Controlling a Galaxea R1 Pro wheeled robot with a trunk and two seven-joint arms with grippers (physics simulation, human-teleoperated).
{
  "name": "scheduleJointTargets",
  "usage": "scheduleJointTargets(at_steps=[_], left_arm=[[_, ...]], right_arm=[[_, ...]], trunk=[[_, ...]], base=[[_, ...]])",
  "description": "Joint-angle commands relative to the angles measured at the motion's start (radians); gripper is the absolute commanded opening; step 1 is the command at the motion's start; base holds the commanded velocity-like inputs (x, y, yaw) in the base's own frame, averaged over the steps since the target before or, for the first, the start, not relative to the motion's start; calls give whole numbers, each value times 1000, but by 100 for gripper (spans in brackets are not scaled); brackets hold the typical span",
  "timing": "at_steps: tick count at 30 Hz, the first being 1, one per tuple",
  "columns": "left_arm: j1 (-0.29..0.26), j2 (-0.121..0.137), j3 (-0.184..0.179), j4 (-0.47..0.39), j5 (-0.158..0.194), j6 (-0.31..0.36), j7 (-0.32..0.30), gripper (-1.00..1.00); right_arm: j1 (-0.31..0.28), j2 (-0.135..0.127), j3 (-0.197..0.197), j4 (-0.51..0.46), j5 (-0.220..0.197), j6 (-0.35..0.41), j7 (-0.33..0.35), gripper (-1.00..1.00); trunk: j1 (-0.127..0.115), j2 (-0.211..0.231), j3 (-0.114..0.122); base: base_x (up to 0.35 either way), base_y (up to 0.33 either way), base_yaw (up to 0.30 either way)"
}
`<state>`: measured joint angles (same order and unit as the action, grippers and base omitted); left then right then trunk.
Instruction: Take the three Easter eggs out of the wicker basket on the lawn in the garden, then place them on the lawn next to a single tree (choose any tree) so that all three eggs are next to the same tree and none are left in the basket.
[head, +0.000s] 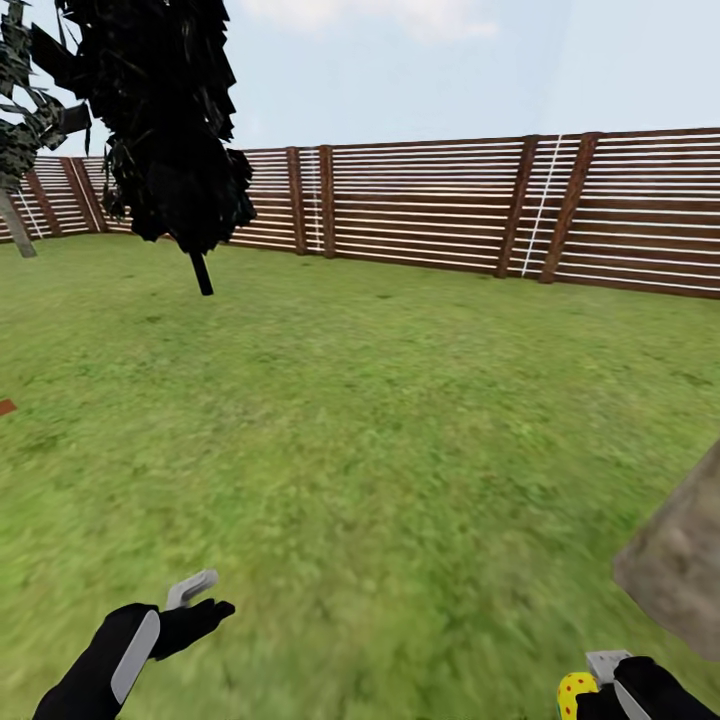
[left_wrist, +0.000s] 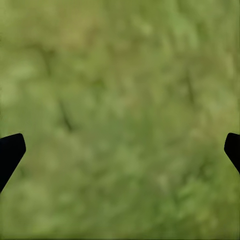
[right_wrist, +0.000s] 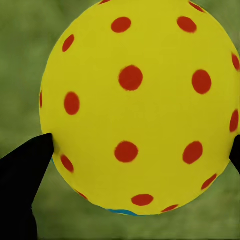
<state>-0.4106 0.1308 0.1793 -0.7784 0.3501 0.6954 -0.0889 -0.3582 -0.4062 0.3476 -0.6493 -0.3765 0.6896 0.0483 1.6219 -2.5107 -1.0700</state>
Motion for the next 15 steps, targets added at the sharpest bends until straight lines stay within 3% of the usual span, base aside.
scheduleJointTargets(at_steps=[1, 15], left_arm=[[0, 0, 3, -1, -2, 6, -5, 100], [0, 0, 3, -1, -3, 6, -6, 100]], right_arm=[[-1, -1, 4, -1, 5, 4, 5, -100], [-1, -1, 4, 0, 5, 4, 5, -100]], trunk=[[0, -1, -5], [6, -4, -59]], base=[[0, 0, 0], [0, 0, 0]])
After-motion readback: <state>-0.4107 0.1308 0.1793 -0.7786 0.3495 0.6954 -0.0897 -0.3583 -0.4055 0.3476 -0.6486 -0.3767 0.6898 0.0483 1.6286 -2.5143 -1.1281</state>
